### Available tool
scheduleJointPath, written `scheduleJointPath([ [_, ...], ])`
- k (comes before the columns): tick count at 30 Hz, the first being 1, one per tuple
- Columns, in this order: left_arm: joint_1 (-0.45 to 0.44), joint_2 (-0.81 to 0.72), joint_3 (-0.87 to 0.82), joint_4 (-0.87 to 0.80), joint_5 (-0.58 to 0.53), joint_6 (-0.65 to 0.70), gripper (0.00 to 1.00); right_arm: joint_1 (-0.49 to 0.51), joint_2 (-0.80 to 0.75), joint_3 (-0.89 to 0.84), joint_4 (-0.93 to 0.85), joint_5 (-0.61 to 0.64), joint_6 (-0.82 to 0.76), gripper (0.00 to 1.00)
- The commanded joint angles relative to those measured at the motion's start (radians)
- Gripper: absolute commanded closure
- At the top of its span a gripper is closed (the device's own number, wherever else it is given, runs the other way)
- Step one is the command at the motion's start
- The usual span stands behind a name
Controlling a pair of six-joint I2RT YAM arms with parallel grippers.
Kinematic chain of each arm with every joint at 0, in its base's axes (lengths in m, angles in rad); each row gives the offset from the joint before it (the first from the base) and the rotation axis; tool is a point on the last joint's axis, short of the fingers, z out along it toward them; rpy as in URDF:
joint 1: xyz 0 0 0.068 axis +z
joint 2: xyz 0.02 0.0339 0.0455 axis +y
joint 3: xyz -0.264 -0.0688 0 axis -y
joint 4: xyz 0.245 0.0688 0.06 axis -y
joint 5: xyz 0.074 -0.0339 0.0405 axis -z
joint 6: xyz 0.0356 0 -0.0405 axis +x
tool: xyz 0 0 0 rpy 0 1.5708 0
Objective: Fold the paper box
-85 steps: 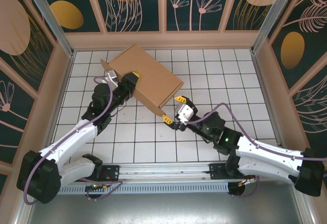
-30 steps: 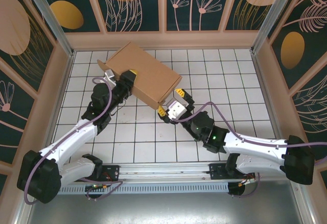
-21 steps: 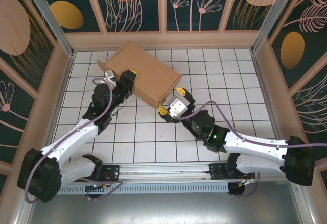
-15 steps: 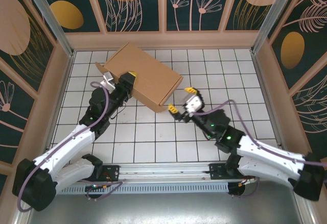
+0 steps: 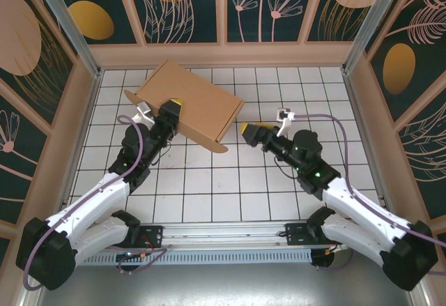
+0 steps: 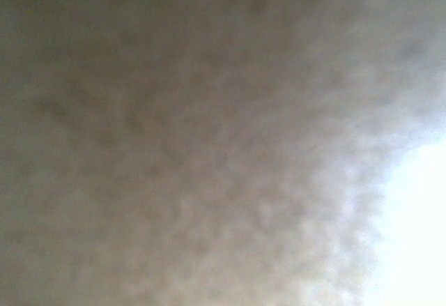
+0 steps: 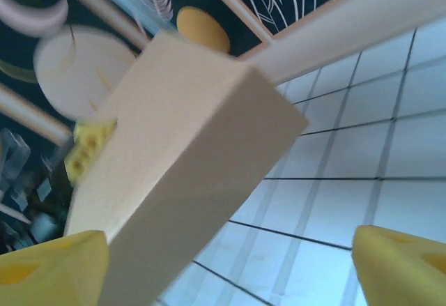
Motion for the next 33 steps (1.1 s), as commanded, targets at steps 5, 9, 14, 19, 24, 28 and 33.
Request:
scheduleJointPath([
  [5, -0.001, 0.003, -0.013, 0.125, -0.030, -0.016, 0.60, 0.030, 0.181, -0.025, 0.488, -0.198, 0.452, 0.01],
  [9, -0.002, 0.022, -0.011, 0.140, -0.023, -0.023, 0.60, 0.044, 0.256, 0.002, 0.547, -0.210, 0.435, 0.01],
  [14, -0.001, 0.023, -0.010, 0.140, -0.042, -0.015, 0.60, 0.038, 0.293, -0.033, 0.668, -0.187, 0.457, 0.01],
  [19, -0.002, 0.059, -0.010, 0.168, -0.013, -0.029, 0.61, 0.035, 0.353, 0.010, 0.663, -0.215, 0.446, 0.01],
  [24, -0.002, 0.079, -0.014, 0.198, 0.006, -0.036, 0.61, 0.018, 0.432, 0.087, 0.629, -0.252, 0.430, 0.03],
  [28, -0.003, 0.077, -0.019, 0.200, -0.003, -0.012, 0.60, 0.018, 0.486, 0.138, 0.620, -0.286, 0.432, 0.15],
  [33, -0.002, 0.084, -0.029, 0.220, -0.005, -0.003, 0.60, 0.023, 0.524, 0.170, 0.588, -0.294, 0.447, 0.35],
])
